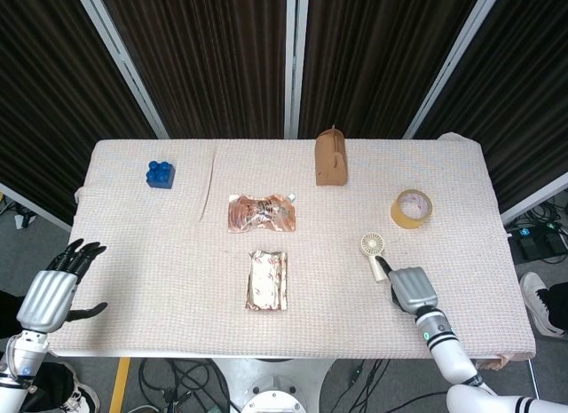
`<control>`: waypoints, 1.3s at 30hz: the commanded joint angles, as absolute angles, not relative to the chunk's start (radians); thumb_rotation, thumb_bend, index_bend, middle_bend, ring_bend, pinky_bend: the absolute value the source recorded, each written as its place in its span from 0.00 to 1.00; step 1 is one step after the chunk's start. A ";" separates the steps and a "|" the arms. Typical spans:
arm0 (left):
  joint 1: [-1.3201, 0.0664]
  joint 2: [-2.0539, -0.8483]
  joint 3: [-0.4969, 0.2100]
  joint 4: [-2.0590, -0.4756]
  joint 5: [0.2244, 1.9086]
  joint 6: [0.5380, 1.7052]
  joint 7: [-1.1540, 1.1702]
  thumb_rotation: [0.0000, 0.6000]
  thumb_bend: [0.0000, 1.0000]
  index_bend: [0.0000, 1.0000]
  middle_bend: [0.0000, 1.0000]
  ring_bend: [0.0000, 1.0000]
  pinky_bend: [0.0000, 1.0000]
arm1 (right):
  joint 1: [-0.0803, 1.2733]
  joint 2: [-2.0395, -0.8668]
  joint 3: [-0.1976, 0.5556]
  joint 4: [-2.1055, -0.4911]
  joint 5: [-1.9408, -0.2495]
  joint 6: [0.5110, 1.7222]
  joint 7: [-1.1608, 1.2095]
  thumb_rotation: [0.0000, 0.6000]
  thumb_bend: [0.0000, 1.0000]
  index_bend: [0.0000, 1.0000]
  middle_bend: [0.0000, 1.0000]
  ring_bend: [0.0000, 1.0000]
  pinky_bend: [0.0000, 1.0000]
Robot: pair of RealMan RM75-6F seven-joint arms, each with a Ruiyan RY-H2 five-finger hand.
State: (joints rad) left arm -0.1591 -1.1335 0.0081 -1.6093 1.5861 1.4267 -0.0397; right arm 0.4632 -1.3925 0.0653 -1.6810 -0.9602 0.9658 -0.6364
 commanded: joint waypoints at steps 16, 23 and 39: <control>-0.166 -1.124 0.009 -1.614 1.581 1.415 -0.062 1.00 0.00 0.12 0.10 0.03 0.22 | 0.505 -1.400 0.033 -1.663 -0.894 0.953 -0.614 1.00 1.00 0.00 0.97 0.91 0.85; -0.165 -1.119 0.008 -1.617 1.581 1.419 -0.062 1.00 0.00 0.12 0.10 0.03 0.22 | 0.521 -1.409 0.015 -1.647 -0.859 0.929 -0.603 1.00 1.00 0.00 0.97 0.91 0.85; -0.155 -1.102 0.003 -1.649 1.586 1.447 -0.033 1.00 0.00 0.12 0.10 0.03 0.22 | 0.462 -1.307 0.026 -1.775 -1.069 1.147 -0.513 1.00 1.00 0.00 0.97 0.91 0.85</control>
